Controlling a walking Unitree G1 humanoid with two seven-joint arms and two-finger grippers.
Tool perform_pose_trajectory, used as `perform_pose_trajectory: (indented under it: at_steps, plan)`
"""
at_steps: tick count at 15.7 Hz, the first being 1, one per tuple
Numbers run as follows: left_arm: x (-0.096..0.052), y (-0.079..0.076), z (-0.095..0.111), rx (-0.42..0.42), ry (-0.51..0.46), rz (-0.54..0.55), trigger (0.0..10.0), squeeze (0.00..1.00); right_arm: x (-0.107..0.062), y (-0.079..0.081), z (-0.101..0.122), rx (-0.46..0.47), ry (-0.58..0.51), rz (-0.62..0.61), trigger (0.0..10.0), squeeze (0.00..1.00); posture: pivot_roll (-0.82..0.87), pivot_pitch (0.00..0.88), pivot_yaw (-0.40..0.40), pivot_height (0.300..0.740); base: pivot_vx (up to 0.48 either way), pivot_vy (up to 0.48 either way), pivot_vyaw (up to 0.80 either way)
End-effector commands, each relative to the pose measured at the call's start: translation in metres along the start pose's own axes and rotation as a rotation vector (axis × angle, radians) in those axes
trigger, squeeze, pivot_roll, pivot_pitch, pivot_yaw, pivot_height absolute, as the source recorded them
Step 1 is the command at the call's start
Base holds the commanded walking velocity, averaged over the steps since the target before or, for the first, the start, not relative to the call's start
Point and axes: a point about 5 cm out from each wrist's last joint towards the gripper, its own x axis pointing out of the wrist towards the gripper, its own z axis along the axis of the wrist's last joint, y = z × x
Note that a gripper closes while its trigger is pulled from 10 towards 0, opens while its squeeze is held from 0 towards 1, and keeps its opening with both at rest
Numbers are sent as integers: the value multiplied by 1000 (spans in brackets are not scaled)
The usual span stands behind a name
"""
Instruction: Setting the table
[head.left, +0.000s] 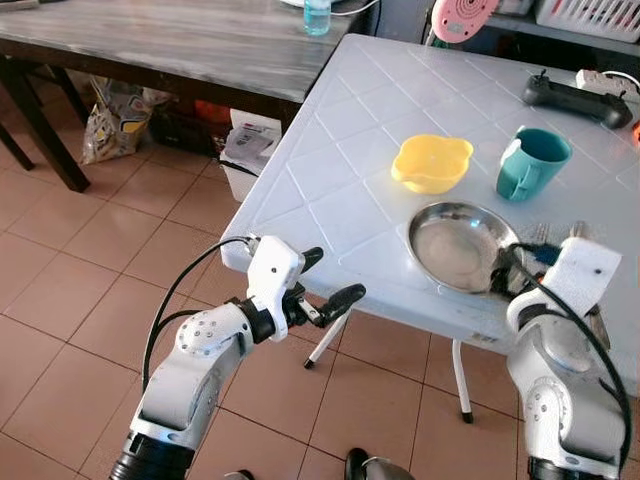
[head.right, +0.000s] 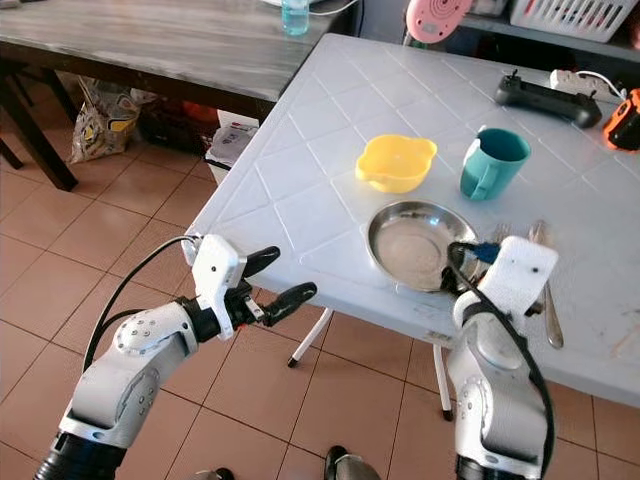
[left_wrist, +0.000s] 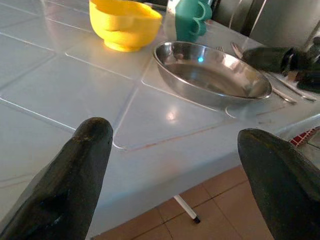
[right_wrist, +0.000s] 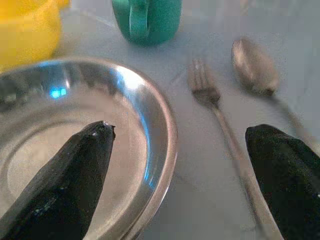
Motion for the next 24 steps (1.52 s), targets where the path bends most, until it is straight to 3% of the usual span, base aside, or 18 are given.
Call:
perform_pose_trajectory:
  at_steps: [1,5,6,7,8,14,18,24]
  plan:
    - [2,-4,5,12,-8,-35,10000,0,1,-1,-2,18,6,-2,10000,0,76,220,-37,740,0,0,0]
    - [2,-6,8,12,-4,-56,10000,0,8,4,-10,73,62,32,10000,0,84,226,-38,740,0,0,0]
    - [1,-6,8,10,-4,-57,10000,0,9,6,-12,80,75,48,8039,0,84,227,-37,740,0,0,0]
    - [1,-7,8,9,-3,-61,10000,0,12,9,-14,73,83,54,1176,0,85,227,-38,740,0,0,0]
    - [1,-7,8,7,-4,-58,10000,0,12,12,-14,89,91,55,0,0,90,227,-40,740,0,0,0]
    - [0,-6,7,7,5,-55,10000,0,9,21,-3,184,76,54,0,0,95,223,-35,740,0,0,0]
    - [0,-5,6,9,11,-61,10000,0,5,19,1,280,97,21,0,0,94,222,-32,740,0,0,0]
    - [2,-7,5,7,20,-77,10000,0,3,14,-2,344,156,-30,0,0,86,219,-31,740,0,0,0]
